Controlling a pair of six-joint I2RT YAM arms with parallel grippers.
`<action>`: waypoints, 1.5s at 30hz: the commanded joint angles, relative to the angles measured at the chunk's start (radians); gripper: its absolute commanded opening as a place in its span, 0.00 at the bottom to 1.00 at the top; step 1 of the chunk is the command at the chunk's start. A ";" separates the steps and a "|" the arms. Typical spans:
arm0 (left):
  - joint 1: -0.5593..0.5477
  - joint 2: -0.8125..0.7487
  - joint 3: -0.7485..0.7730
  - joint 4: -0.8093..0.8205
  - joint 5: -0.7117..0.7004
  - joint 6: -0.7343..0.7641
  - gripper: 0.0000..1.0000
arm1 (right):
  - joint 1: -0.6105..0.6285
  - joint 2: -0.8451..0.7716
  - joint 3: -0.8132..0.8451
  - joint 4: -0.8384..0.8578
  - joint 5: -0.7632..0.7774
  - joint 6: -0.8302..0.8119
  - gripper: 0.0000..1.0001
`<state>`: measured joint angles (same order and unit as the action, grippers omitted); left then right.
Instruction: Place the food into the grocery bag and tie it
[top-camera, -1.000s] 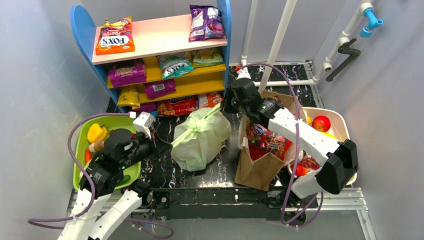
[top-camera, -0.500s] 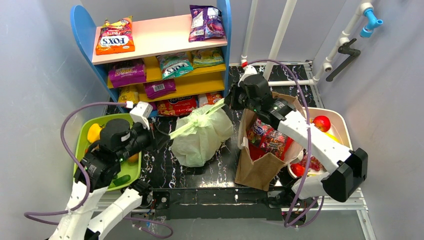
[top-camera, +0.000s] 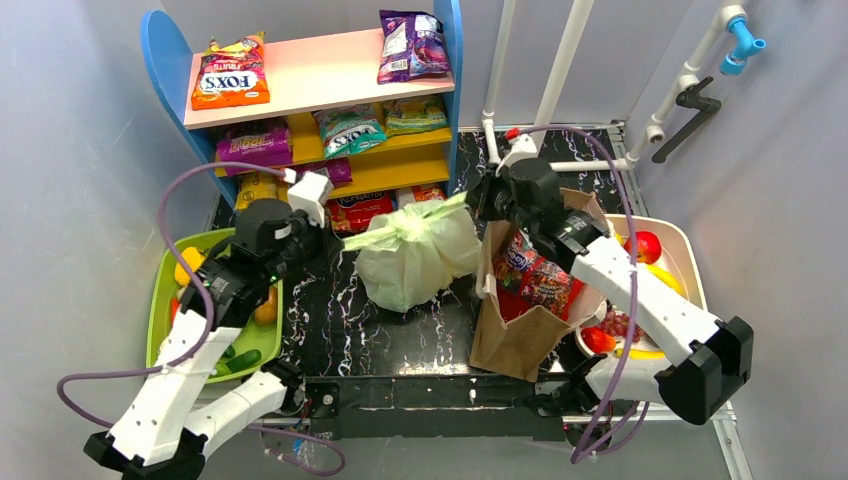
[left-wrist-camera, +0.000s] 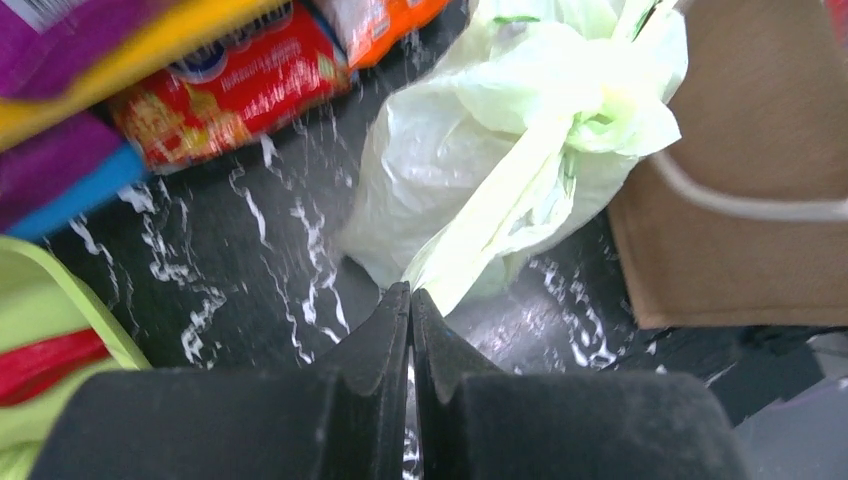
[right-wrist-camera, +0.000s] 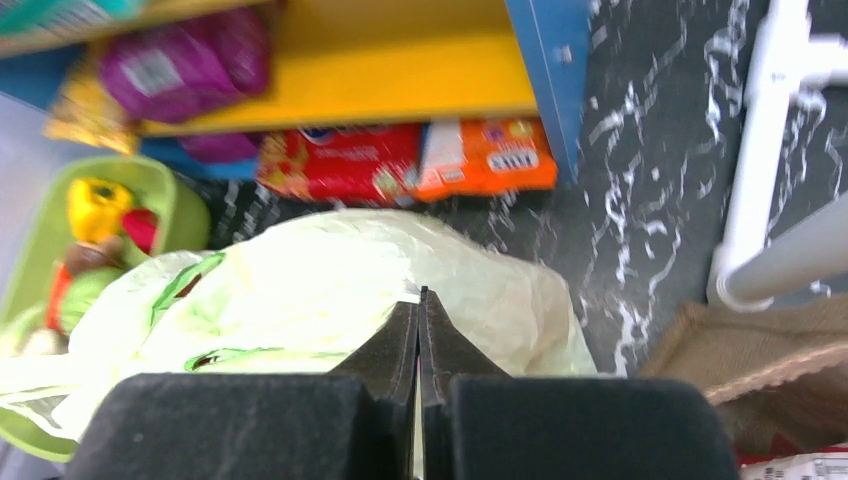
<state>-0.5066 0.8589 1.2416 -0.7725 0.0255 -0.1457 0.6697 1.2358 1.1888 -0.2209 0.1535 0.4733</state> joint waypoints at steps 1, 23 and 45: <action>0.000 -0.049 -0.213 0.052 -0.022 -0.035 0.00 | -0.018 0.044 -0.104 0.038 0.073 0.007 0.01; -0.001 0.018 -0.123 0.013 0.185 0.094 0.88 | 0.017 0.061 0.244 -0.357 -0.058 -0.183 0.74; -0.237 0.346 0.115 0.180 0.219 0.461 0.98 | 0.051 -0.127 0.203 -0.390 0.140 -0.132 0.85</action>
<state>-0.7036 1.1654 1.2716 -0.6087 0.2556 0.2250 0.7204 1.1534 1.4200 -0.6555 0.2525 0.3263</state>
